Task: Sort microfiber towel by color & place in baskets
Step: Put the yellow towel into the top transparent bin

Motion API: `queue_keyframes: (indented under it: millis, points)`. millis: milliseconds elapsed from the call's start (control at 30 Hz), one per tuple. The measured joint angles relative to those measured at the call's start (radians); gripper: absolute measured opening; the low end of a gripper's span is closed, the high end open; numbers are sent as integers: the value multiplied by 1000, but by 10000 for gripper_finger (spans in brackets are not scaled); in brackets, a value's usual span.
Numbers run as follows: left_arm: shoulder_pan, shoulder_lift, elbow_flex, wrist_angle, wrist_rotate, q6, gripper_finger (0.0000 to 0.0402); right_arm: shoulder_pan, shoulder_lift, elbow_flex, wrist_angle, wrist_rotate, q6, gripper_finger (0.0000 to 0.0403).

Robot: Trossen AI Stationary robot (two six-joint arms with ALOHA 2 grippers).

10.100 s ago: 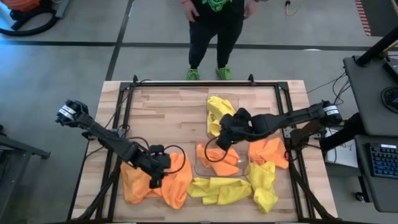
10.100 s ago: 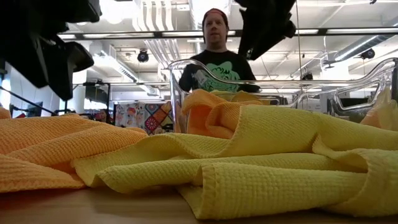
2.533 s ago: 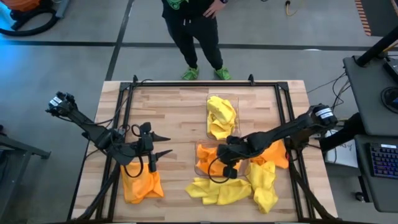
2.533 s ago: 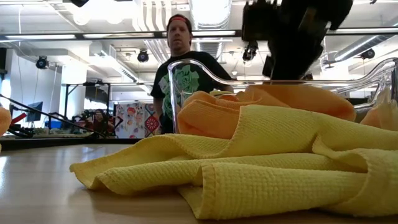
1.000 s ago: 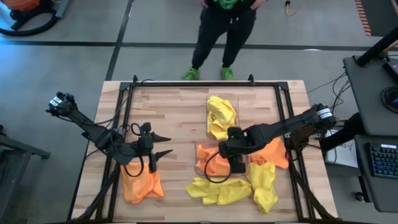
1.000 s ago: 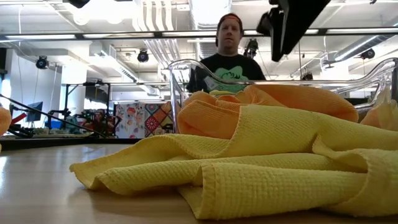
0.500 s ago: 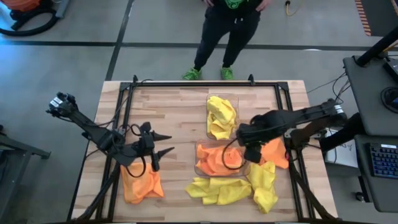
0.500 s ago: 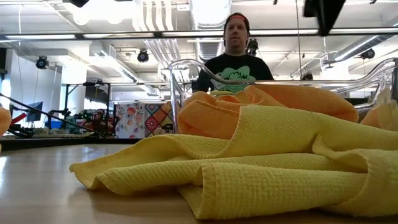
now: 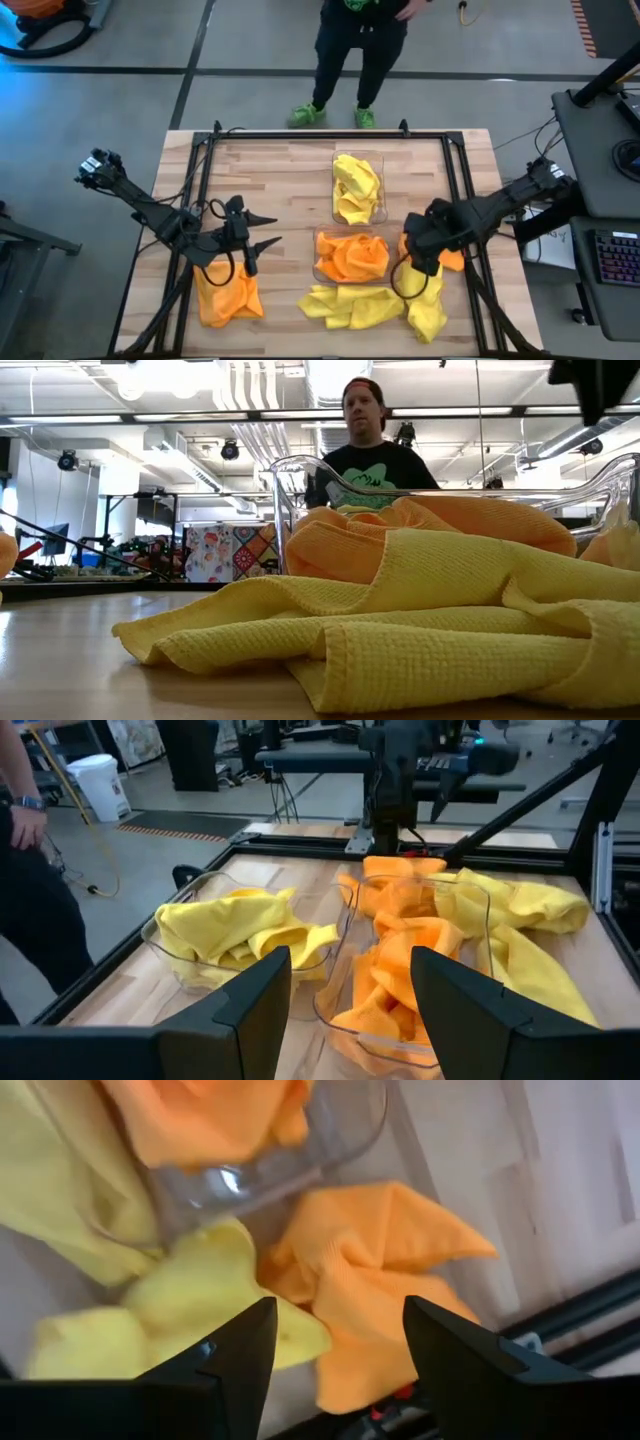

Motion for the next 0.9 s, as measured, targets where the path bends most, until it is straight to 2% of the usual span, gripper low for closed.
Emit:
queue_keyframes:
  millis: [167,333,467,600,733,900]
  points:
    - [3,1,18,-1,-1,85,191,79,-2,-116,38,5,9,215]
    - [5,2,44,-1,-3,125,191,139,-60,-233,118,20,56,215]
    - [6,2,49,-2,-3,157,191,146,-104,-334,139,28,101,215]
    - [9,2,50,-1,-3,181,191,146,-139,-412,221,31,76,215]
    - [13,2,50,8,-3,183,191,144,-177,-467,278,56,61,215]
    - [13,2,50,16,-3,182,191,149,-199,-490,356,33,95,215]
